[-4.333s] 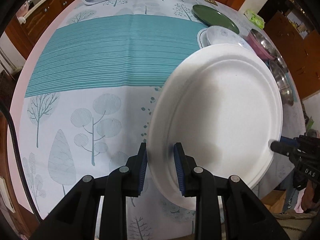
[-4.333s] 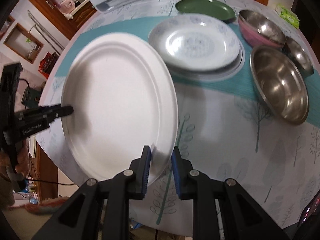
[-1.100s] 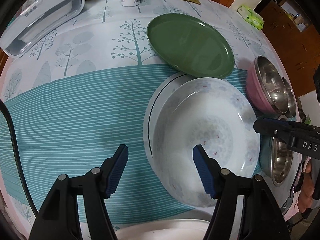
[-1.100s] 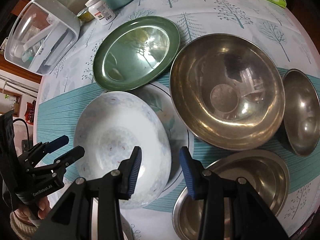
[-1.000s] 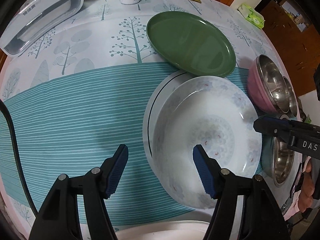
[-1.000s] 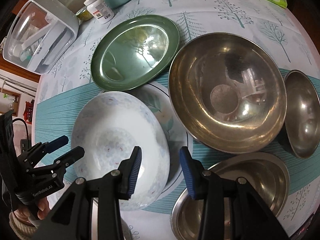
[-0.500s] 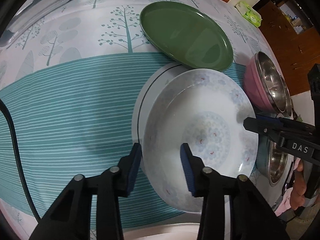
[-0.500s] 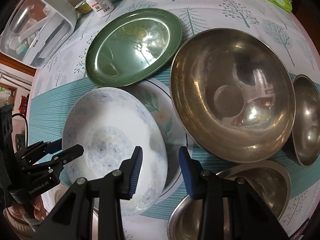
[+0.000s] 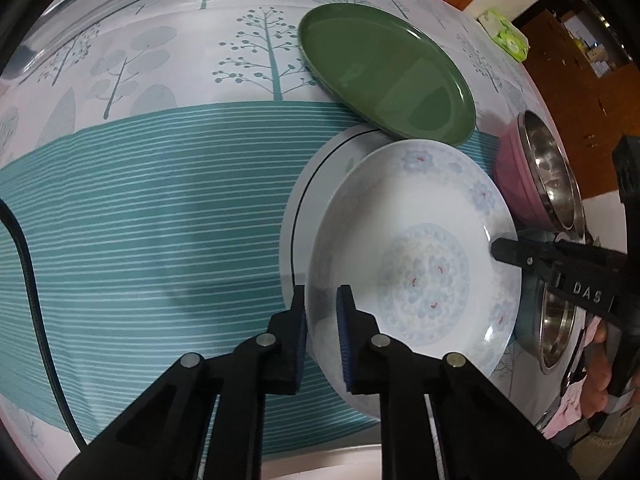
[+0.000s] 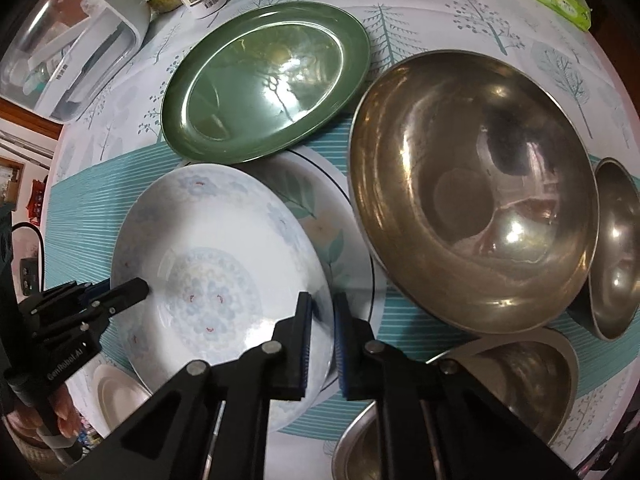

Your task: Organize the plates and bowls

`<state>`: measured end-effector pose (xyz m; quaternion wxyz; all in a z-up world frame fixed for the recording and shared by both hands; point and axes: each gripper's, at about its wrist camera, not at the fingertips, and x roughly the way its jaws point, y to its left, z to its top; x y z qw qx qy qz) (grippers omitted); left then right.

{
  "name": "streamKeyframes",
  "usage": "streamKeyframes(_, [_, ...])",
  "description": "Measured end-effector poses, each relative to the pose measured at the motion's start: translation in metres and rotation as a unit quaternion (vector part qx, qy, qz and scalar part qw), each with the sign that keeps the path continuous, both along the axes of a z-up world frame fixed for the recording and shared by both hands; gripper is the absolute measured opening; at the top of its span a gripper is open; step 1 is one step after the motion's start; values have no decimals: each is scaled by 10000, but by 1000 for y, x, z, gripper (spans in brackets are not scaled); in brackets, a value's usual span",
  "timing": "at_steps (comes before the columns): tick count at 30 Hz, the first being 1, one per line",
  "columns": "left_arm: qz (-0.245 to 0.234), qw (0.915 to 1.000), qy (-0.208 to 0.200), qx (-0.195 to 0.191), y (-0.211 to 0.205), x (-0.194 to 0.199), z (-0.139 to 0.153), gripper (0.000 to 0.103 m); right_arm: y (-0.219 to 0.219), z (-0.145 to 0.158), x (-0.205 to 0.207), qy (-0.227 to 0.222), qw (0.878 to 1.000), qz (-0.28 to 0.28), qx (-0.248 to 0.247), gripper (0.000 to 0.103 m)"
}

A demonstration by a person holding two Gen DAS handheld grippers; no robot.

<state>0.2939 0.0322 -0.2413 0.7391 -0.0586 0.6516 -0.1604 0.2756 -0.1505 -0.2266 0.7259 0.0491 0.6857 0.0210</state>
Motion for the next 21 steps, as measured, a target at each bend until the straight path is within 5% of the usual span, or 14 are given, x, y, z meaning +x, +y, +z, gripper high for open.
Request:
streamKeyframes(8, [97, 9999, 79, -44, 10, -18, 12, 11, 4, 15, -16, -6, 9999, 0, 119, 10])
streamKeyframes(21, [64, 9993, -369, 37, 40, -93, 88, 11, 26, 64, -78, -48, 9978, 316, 587, 10])
